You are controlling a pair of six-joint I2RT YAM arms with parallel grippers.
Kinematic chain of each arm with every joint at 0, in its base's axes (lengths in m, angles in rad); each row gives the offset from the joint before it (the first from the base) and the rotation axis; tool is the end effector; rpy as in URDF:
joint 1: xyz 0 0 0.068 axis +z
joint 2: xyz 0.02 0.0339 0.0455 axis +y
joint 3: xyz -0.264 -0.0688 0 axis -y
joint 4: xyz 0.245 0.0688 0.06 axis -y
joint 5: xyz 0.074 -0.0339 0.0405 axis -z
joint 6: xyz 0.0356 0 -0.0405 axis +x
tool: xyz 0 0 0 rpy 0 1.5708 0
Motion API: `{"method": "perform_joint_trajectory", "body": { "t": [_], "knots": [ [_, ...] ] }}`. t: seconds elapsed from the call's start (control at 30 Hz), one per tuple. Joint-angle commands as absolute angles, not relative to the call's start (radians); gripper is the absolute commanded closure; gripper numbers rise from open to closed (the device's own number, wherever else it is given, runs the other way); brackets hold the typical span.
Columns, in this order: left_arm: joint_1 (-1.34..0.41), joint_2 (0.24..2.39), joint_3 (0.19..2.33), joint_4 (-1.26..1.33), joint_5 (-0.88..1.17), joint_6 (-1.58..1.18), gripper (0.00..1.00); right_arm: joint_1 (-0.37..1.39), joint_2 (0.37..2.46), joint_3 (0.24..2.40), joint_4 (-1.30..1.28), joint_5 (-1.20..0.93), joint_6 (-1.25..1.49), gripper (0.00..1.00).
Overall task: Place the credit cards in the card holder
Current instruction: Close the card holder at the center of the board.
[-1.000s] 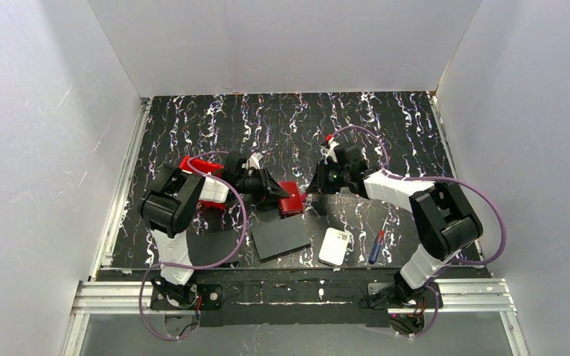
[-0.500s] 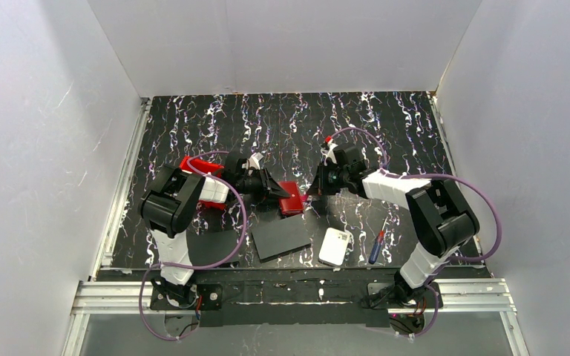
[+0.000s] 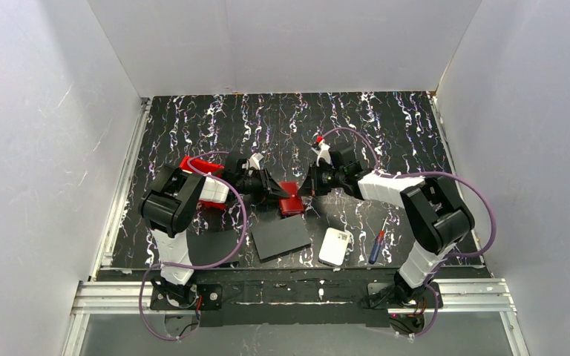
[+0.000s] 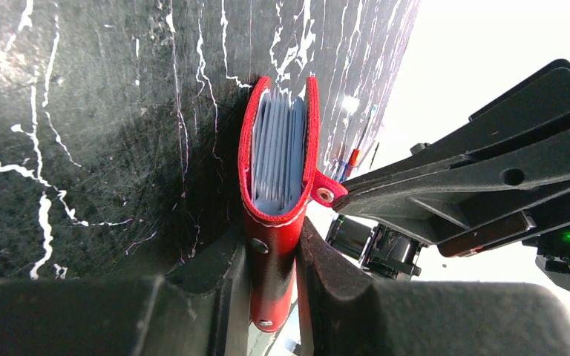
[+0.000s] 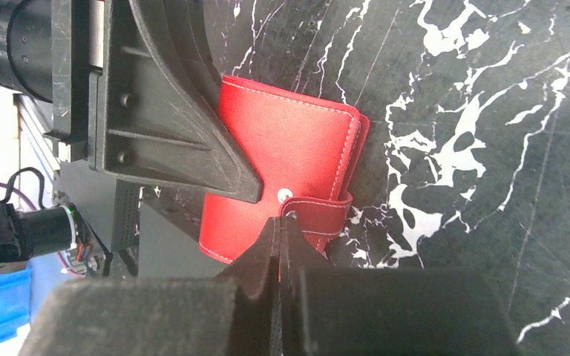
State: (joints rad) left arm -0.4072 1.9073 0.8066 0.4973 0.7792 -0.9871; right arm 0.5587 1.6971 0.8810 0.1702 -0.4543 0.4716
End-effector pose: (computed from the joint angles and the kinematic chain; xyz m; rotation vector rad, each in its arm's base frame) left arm 0.3146 -0.1629 0.1151 -0.1902 2.4492 -1.5658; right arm 0.2880 0.1985 0.1742 -0.3711 2.3252 1.0450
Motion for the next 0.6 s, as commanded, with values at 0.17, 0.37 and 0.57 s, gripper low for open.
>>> {"method": "perform_joint_trajectory", "body": {
  "t": [0.17,0.37,0.57],
  "knots": [
    [-0.41,1.919,0.79,0.469,0.782,-0.963,1.0,0.561,1.753,0.934,0.275,-0.529,0.505,0.99],
    [-0.41,1.919,0.79,0.469,0.784,-0.962,1.0,0.564,1.777,0.949,0.267,-0.537,0.507,0.99],
    [-0.41,1.923,0.792,0.468,0.787,-0.962,1.0,0.566,1.792,0.954,0.253,-0.553,0.49,0.99]
  ]
}}
